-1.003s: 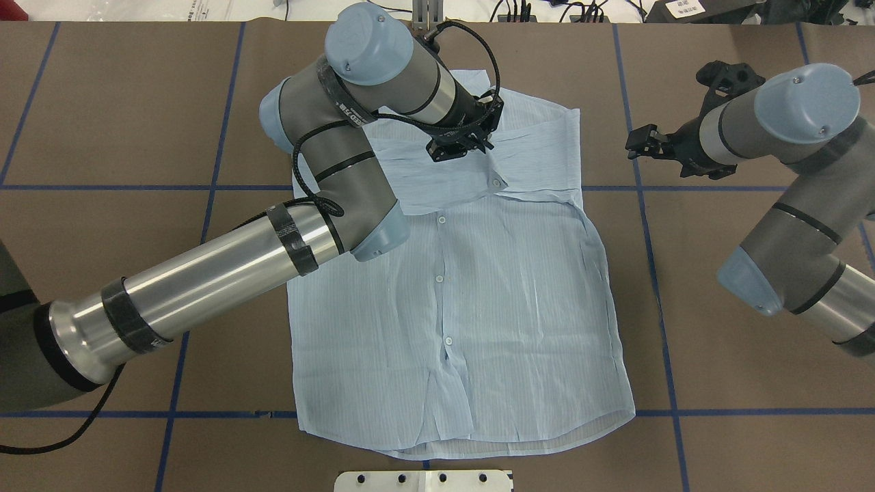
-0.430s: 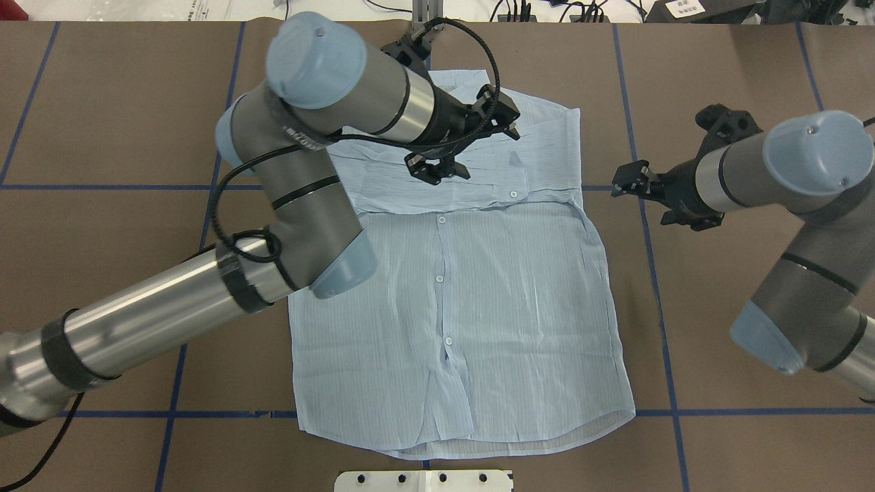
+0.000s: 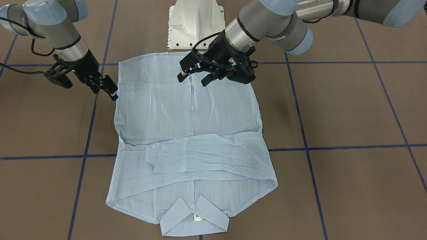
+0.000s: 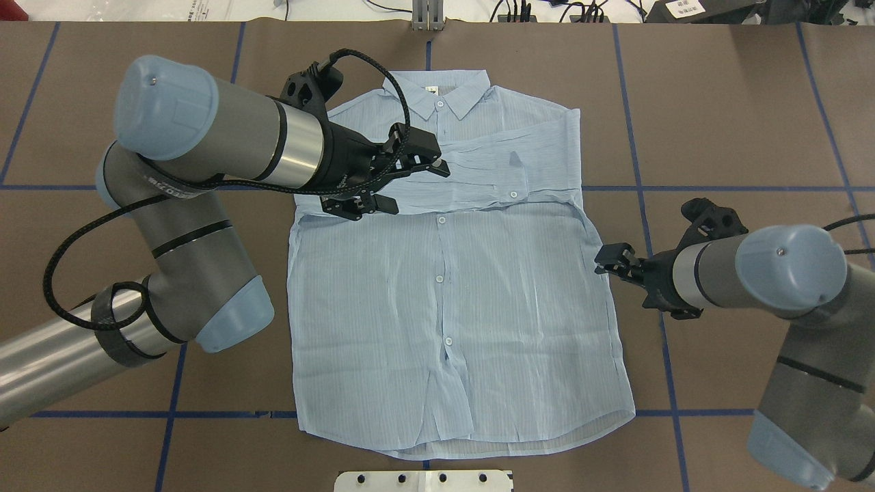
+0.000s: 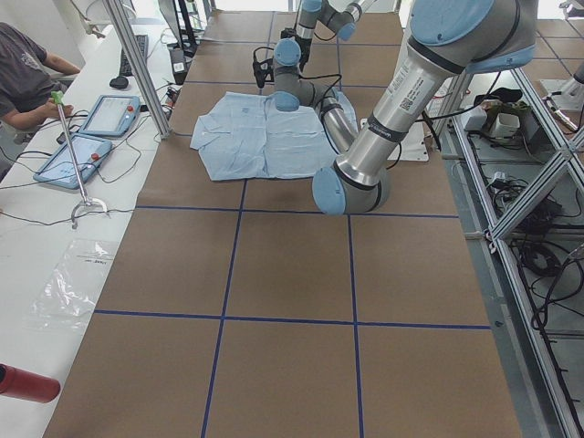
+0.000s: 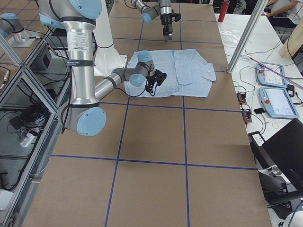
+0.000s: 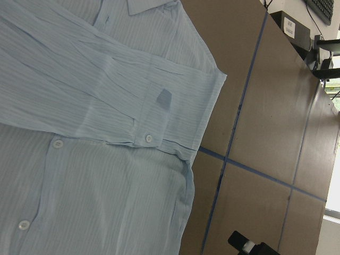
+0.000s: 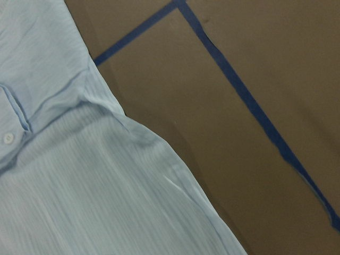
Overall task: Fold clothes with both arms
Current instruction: 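Release the sleeve with the left gripper while the right gripper moves to the hem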
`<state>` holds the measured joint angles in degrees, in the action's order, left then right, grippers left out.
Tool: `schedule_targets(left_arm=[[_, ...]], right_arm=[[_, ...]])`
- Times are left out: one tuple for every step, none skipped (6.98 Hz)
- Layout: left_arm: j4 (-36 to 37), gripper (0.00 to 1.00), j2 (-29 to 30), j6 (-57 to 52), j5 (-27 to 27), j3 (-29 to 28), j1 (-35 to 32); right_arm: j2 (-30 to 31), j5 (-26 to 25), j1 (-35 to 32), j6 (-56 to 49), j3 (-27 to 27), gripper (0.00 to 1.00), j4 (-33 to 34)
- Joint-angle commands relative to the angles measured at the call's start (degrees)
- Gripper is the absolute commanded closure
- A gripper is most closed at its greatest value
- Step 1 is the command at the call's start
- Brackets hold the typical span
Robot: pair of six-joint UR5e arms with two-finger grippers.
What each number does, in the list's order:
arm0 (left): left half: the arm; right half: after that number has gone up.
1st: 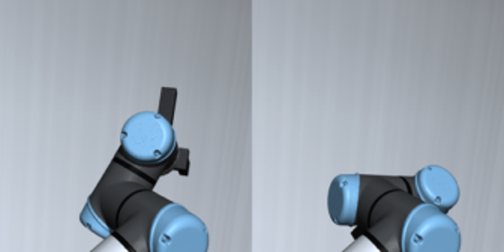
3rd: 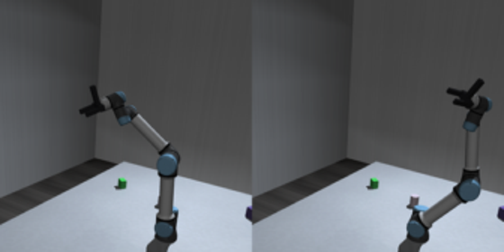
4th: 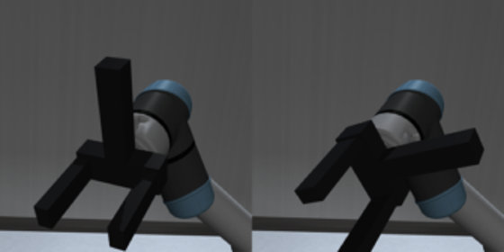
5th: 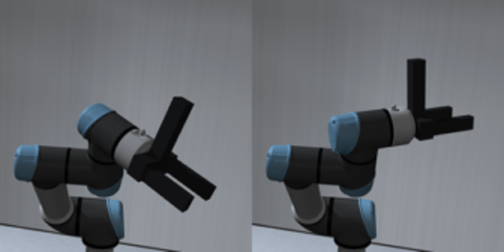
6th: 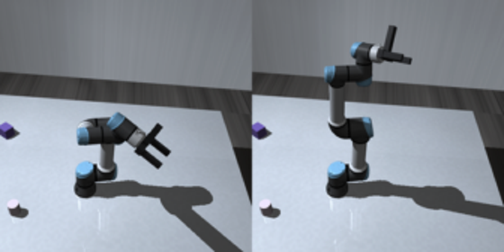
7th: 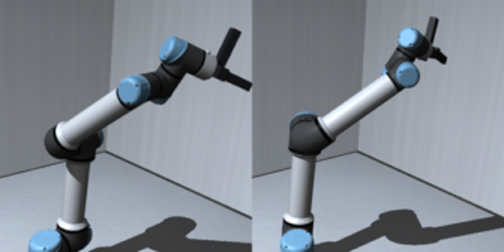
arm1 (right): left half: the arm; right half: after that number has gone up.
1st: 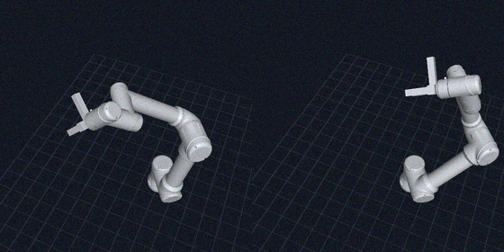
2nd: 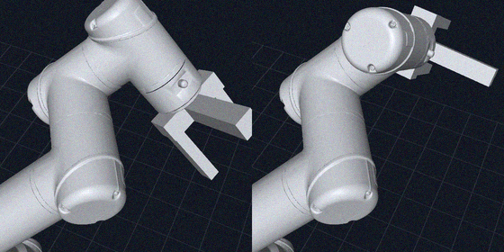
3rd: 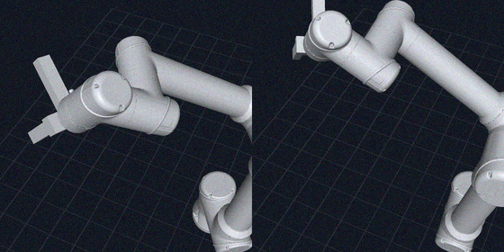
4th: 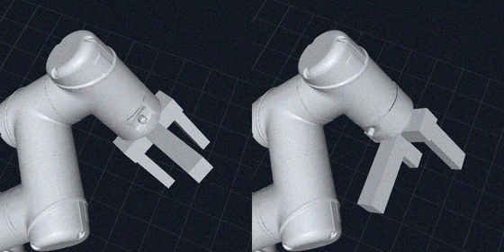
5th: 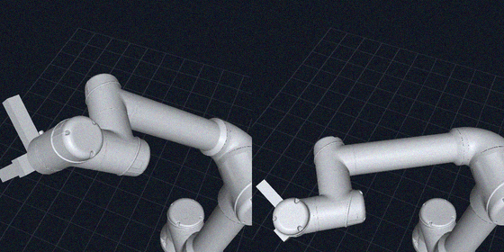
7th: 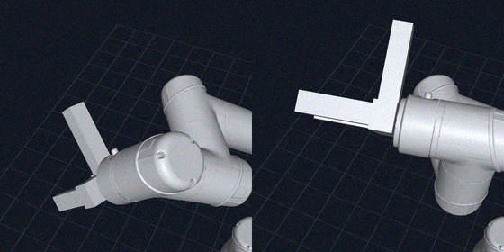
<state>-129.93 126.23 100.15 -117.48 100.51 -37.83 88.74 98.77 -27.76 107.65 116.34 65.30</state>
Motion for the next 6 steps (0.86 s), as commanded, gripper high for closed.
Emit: schedule_targets(left_arm=[[0.03,0.03,-0.9,-0.84,0.24,1.18,0.04],[0.03,0.03,-1.07,-0.84,1.45,1.18,0.04],[0.11,0.03,-1.42,-0.84,1.55,1.35,-0.05],[0.11,0.03,-1.42,-0.84,1.9,1.53,0.04],[0.29,0.03,-1.77,-0.84,1.91,1.71,0.04],[0.29,0.03,-1.86,-0.84,1.99,1.71,0.13]], right_arm=[[3.01,-10.05,11.18,9.74,1.25,0.0,0.0],[5.02,-11.66,14.89,12.21,1.95,0.0,0.0],[5.22,-12.45,17.1,14.06,2.04,0.01,0.09],[6.09,-12.38,18.43,14.16,2.04,0.01,0.09],[7.32,-12.46,19.4,14.34,2.04,0.04,0.09],[7.41,-12.46,19.93,15.91,2.13,0.25,0.09]])
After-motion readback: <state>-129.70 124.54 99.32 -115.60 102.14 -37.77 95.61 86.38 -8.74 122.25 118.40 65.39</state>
